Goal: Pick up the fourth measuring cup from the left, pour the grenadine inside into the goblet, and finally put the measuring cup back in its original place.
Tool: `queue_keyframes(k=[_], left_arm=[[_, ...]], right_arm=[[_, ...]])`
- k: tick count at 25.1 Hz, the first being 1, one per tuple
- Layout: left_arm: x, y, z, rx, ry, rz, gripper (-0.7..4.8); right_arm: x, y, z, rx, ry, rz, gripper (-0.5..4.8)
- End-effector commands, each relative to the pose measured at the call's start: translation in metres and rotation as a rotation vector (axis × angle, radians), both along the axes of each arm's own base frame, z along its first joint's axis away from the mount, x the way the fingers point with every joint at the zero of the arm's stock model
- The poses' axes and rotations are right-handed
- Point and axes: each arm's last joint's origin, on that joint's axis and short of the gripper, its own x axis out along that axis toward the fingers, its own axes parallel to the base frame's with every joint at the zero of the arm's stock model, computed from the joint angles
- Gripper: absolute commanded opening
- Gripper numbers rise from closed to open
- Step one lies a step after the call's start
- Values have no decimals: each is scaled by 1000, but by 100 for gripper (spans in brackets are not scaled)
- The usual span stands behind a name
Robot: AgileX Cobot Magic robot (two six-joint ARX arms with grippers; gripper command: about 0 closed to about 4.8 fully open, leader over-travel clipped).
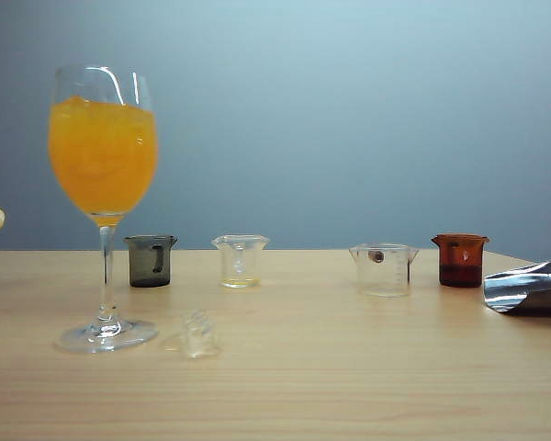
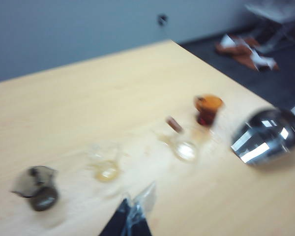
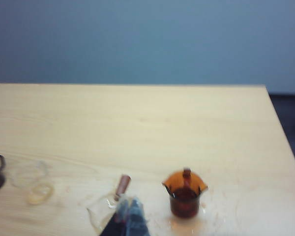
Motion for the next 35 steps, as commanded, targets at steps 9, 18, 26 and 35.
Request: queue_keyframes(k=[9, 18, 26, 35], left_arm=[[15, -43, -17, 46, 53, -138, -5], [28, -56, -25, 40, 61, -177, -5], [30, -58, -28, 67, 58, -191, -5], [32, -60, -30, 74, 66, -191, -5]], right_arm=[[60, 15, -96, 6, 137, -128, -6], [109, 23, -153, -44, 94, -190, 281], [144, 18, -172, -89, 138, -167, 479], [182, 15, -187, -89, 167, -178, 479]])
